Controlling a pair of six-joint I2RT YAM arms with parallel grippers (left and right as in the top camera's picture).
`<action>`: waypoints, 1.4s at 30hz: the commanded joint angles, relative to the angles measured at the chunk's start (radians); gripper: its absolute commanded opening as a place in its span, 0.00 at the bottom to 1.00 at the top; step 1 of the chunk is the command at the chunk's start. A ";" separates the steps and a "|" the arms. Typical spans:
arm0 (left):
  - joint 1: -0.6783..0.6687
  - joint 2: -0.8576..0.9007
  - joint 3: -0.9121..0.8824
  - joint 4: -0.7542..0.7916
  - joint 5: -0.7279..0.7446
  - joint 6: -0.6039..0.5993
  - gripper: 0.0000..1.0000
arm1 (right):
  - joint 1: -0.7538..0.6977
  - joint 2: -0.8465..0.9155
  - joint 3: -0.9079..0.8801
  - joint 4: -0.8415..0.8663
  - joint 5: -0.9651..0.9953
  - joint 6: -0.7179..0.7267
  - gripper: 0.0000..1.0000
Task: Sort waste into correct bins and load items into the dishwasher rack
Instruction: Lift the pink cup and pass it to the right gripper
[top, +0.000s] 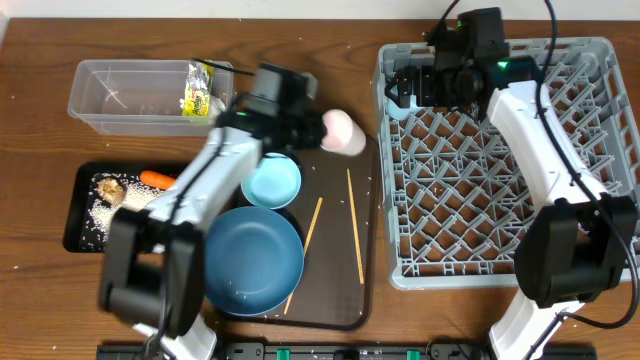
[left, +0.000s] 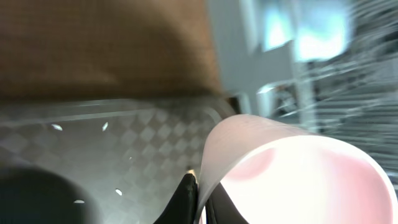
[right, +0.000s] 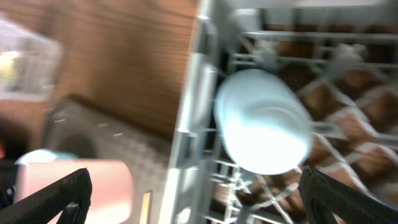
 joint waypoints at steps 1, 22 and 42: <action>0.063 -0.040 0.018 0.005 0.225 0.005 0.06 | -0.023 0.011 0.021 0.009 -0.314 -0.093 0.99; 0.151 -0.036 0.018 0.235 0.709 -0.002 0.06 | 0.003 0.016 -0.003 0.027 -0.864 -0.349 0.99; 0.153 -0.036 0.018 0.367 0.713 -0.103 0.06 | 0.041 0.016 -0.039 0.044 -0.916 -0.360 0.72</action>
